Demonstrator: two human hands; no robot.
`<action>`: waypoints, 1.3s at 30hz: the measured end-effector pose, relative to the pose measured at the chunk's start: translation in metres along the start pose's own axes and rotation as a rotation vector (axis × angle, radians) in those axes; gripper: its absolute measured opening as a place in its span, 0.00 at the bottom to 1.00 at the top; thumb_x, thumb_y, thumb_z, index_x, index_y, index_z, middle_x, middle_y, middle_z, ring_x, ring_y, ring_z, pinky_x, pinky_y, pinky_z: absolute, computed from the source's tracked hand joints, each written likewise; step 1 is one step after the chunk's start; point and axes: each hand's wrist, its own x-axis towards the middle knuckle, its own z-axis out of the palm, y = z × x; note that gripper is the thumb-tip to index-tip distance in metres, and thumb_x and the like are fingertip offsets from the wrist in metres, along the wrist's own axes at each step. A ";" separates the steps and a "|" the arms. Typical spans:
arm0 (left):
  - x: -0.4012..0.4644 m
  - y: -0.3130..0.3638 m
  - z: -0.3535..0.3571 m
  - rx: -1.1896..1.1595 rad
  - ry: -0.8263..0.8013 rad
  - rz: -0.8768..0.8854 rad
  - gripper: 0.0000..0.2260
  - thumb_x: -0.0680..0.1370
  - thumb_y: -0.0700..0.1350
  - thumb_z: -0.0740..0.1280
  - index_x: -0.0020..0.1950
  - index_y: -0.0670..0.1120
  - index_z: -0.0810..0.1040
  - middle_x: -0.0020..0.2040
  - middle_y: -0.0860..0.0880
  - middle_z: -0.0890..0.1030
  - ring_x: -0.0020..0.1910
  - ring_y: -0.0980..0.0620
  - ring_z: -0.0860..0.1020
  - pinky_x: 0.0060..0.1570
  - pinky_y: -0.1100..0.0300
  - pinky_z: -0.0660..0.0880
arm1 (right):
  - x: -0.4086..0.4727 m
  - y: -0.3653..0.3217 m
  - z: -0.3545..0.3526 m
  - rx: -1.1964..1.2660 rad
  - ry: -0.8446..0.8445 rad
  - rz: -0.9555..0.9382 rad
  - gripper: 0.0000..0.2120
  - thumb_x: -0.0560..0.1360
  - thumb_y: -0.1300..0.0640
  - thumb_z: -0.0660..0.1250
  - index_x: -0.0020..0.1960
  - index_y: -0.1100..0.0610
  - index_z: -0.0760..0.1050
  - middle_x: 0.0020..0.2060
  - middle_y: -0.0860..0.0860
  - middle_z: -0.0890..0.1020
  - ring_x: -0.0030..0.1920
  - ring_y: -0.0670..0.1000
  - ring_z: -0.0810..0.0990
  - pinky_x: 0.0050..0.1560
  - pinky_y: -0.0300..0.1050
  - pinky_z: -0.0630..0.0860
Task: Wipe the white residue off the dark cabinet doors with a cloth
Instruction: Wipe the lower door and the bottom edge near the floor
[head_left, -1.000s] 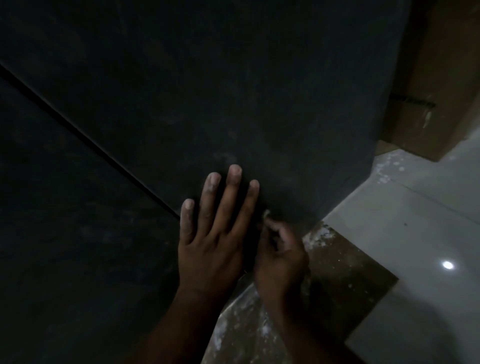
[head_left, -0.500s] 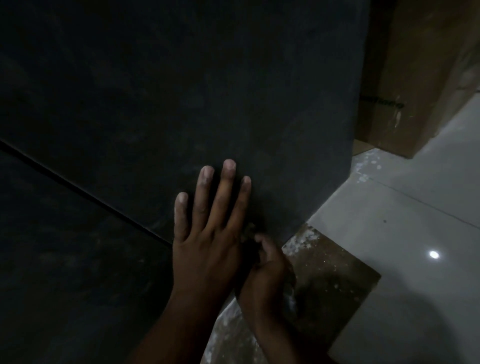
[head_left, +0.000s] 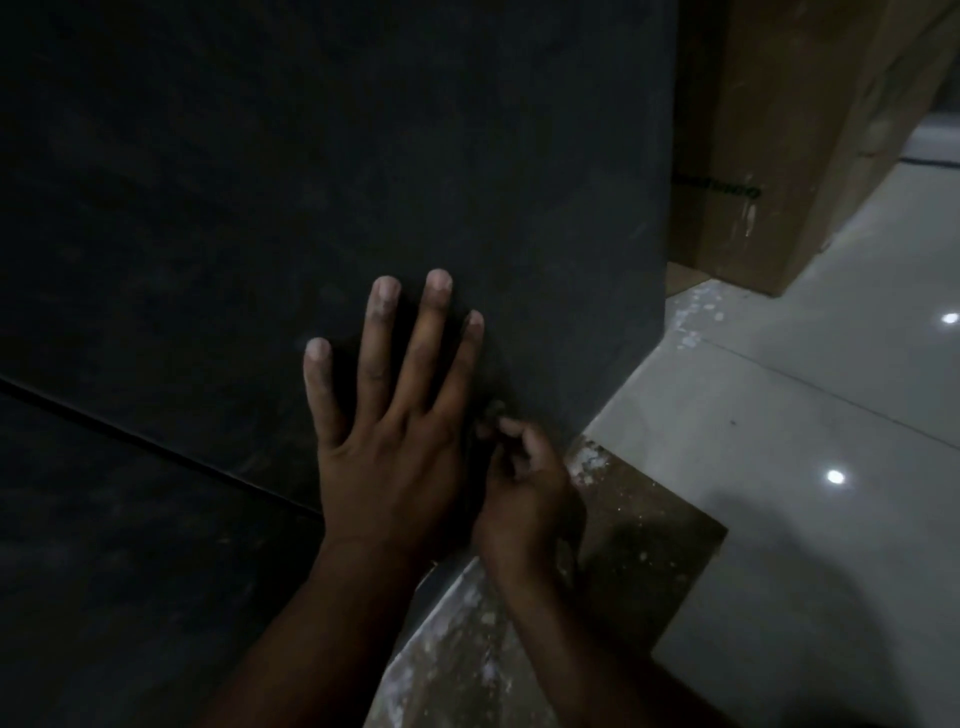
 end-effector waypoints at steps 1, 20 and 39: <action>0.001 0.001 0.001 -0.008 0.004 0.000 0.32 0.82 0.59 0.61 0.85 0.54 0.58 0.86 0.48 0.51 0.85 0.43 0.44 0.78 0.39 0.33 | -0.004 0.002 0.002 0.055 -0.030 0.019 0.16 0.78 0.73 0.62 0.52 0.55 0.81 0.51 0.54 0.85 0.54 0.50 0.83 0.59 0.44 0.78; 0.008 0.007 0.005 0.016 0.014 0.032 0.33 0.81 0.58 0.63 0.85 0.54 0.57 0.86 0.47 0.49 0.84 0.40 0.45 0.77 0.36 0.32 | -0.009 -0.002 0.000 0.147 -0.064 0.186 0.14 0.76 0.58 0.67 0.53 0.69 0.79 0.55 0.70 0.81 0.57 0.66 0.81 0.66 0.61 0.75; 0.035 0.031 0.013 -0.030 -0.013 0.059 0.27 0.85 0.57 0.51 0.85 0.54 0.57 0.86 0.46 0.47 0.84 0.40 0.41 0.75 0.37 0.29 | 0.042 -0.011 -0.010 0.150 0.215 0.041 0.11 0.79 0.70 0.65 0.54 0.62 0.85 0.53 0.59 0.86 0.50 0.48 0.84 0.55 0.40 0.80</action>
